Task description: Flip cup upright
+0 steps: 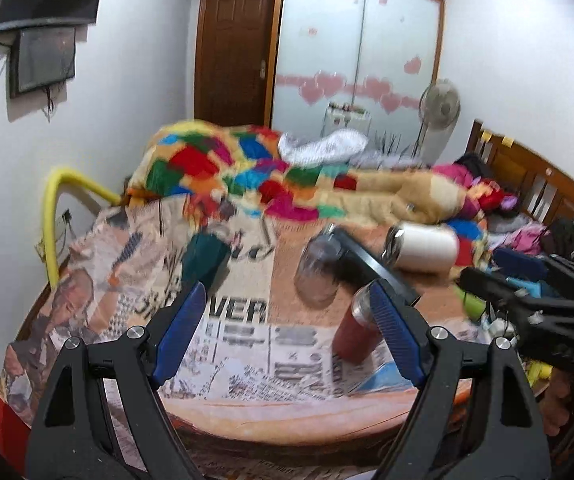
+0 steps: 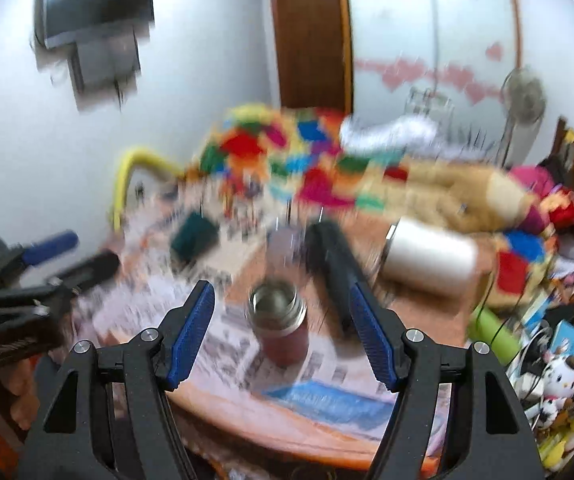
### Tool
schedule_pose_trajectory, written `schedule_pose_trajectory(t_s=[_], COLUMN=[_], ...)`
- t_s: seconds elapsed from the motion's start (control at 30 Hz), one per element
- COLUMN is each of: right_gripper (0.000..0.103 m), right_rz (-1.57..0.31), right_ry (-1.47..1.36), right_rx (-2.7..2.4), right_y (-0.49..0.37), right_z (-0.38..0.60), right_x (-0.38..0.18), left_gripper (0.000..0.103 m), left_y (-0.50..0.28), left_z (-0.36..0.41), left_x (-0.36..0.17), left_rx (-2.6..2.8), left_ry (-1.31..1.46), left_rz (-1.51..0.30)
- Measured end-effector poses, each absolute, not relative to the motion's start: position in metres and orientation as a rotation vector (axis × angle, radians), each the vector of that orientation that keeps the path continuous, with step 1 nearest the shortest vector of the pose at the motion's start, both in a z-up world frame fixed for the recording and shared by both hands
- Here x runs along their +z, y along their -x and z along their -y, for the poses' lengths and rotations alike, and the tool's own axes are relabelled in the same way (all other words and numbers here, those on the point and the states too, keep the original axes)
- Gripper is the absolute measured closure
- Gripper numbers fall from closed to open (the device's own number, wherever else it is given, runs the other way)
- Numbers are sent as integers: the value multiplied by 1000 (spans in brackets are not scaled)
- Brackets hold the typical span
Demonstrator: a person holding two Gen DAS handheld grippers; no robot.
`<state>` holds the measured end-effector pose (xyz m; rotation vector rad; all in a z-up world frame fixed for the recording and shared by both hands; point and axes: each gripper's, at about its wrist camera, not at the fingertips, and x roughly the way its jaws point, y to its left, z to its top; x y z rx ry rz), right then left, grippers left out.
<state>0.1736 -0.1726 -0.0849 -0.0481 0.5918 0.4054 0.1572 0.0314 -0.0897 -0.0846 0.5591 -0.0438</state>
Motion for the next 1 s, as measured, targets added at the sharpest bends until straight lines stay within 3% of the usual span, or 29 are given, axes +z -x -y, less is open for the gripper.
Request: schedule_pose_trajectory(t_s=[0.13, 0.37, 0.5, 0.67, 1.0], right_gripper=[35, 26, 14, 2, 0], right_rz=[-386, -185, -140, -124, -117], right_ry=[20, -42, -36, -38, -30], right_rx=[372, 359, 339, 319, 324], right_y=[-128, -72, -56, -51, -39], right_z=[187, 203, 201, 203, 208], right_x=[-38, 0, 0, -3, -5], left_gripper=[19, 7, 0, 0, 0], left_y=[-123, -63, -40, -20, -13], left_z=[-20, -8, -6, -4, 3], left_x=[-51, -9, 1, 7, 5], left_rx=[-64, -64, -46, -19, -14], left_ry=[63, 45, 51, 49, 38], left_rz=[-435, -253, -189, -146, -139])
